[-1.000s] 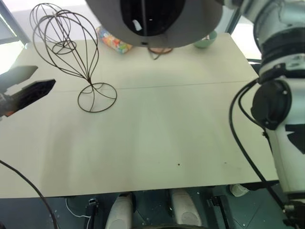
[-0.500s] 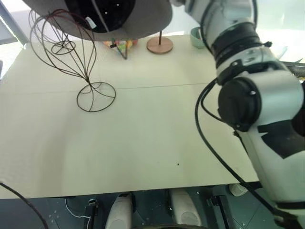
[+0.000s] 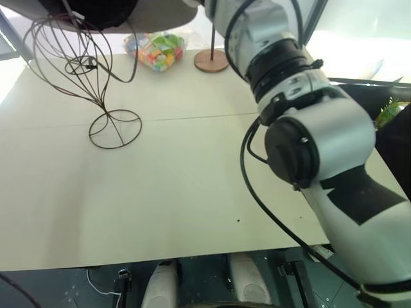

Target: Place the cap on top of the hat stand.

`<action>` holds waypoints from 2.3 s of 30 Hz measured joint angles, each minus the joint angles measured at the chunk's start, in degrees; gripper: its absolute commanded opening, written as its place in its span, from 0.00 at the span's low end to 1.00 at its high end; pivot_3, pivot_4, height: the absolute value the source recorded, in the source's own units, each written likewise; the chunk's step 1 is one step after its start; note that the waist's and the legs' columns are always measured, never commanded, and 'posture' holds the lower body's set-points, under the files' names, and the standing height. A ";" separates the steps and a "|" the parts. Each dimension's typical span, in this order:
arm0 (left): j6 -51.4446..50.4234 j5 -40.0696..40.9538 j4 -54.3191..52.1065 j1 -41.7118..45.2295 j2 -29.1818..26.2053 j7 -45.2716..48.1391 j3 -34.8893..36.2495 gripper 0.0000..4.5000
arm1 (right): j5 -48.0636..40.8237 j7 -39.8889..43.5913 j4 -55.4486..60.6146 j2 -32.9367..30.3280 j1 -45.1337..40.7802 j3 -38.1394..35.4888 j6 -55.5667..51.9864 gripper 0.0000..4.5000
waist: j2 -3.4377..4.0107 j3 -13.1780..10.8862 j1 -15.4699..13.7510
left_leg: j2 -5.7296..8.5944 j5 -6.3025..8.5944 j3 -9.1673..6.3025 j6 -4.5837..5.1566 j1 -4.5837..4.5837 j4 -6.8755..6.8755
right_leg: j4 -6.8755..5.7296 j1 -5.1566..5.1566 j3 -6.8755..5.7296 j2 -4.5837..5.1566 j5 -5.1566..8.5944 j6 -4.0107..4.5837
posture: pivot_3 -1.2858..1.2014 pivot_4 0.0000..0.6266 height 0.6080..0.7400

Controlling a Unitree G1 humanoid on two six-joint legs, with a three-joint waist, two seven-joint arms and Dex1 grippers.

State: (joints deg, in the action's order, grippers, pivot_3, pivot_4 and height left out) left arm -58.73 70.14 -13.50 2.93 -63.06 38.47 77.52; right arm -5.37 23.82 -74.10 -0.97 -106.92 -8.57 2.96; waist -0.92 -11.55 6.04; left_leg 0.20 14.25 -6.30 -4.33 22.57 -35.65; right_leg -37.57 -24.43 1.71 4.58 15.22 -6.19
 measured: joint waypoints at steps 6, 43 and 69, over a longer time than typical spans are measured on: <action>-0.73 0.37 0.18 -0.05 -1.31 -0.22 0.29 1.00 | 3.25 -1.39 0.09 2.90 1.35 3.14 5.49 0.01 | -0.01 0.01 0.12 | 0.00 0.00 0.00 0.00 -0.01 0.00 | -0.07 -0.03 0.00 0.00 0.00 0.00 | 0.52 0.24 1.00; -4.25 -2.17 5.99 1.54 -5.18 0.55 3.66 1.00 | 50.47 -41.69 16.32 1.73 36.21 41.13 33.60 0.01 | -0.33 0.20 0.94 | 0.01 -0.12 -0.11 -0.21 -0.13 -0.06 | -0.46 -0.06 -0.01 -0.02 0.06 0.11 | 0.52 0.24 1.00; -0.68 -12.18 6.40 -2.26 -5.26 9.92 -0.58 1.00 | 55.69 -43.10 23.79 -5.96 36.80 46.32 33.53 0.99 | -0.41 0.25 0.91 | 0.01 -0.13 -0.13 -0.23 -0.13 -0.05 | -0.44 -0.03 -0.03 -0.02 0.06 0.11 | 0.52 0.24 1.00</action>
State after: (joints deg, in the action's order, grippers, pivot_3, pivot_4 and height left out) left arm -59.41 57.96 -7.10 0.67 -68.31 48.39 76.95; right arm 50.32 -19.28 -50.32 -6.92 -70.13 37.75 36.50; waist -1.33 -11.30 6.95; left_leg 0.21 14.12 -6.43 -4.56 22.43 -35.70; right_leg -38.01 -24.47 1.68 4.56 15.28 -6.08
